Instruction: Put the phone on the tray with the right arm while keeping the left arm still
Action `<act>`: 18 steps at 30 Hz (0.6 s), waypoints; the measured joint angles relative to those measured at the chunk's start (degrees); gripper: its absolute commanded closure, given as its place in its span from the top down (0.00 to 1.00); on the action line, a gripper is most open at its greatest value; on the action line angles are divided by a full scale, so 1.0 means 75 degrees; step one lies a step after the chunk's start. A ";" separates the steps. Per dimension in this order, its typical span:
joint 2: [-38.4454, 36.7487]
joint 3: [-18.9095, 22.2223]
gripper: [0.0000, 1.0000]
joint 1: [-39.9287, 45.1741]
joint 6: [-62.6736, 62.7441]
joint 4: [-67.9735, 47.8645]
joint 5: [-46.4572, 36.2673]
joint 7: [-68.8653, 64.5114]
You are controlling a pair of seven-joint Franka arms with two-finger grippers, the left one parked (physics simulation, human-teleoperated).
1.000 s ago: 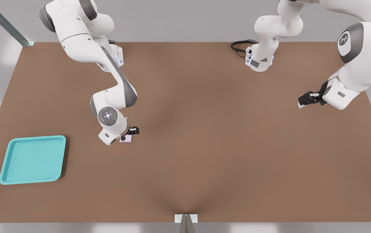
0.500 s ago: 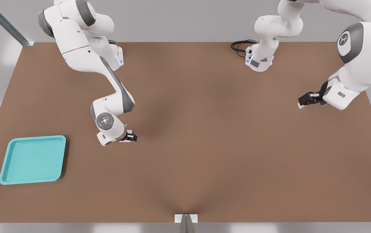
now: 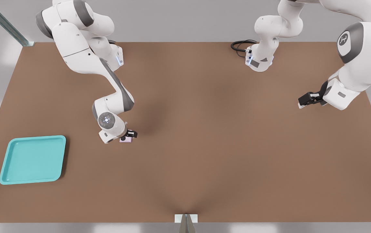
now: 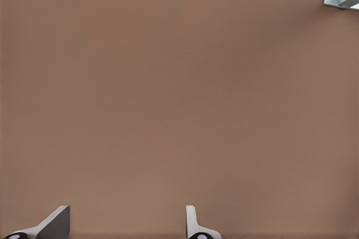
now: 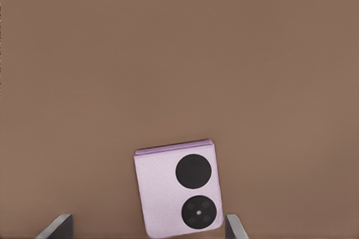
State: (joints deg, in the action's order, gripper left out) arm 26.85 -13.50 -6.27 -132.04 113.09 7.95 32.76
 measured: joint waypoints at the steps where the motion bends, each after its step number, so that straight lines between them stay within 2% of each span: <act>1: 0.0031 -0.0014 1.00 0.0001 -0.0011 0.0004 0.0015 -0.0035; 18: 0.0679 -0.0062 1.00 0.0339 -0.0398 0.0007 0.0063 -0.0411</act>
State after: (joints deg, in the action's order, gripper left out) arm 31.94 -13.97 -3.73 -135.03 113.14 8.42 29.68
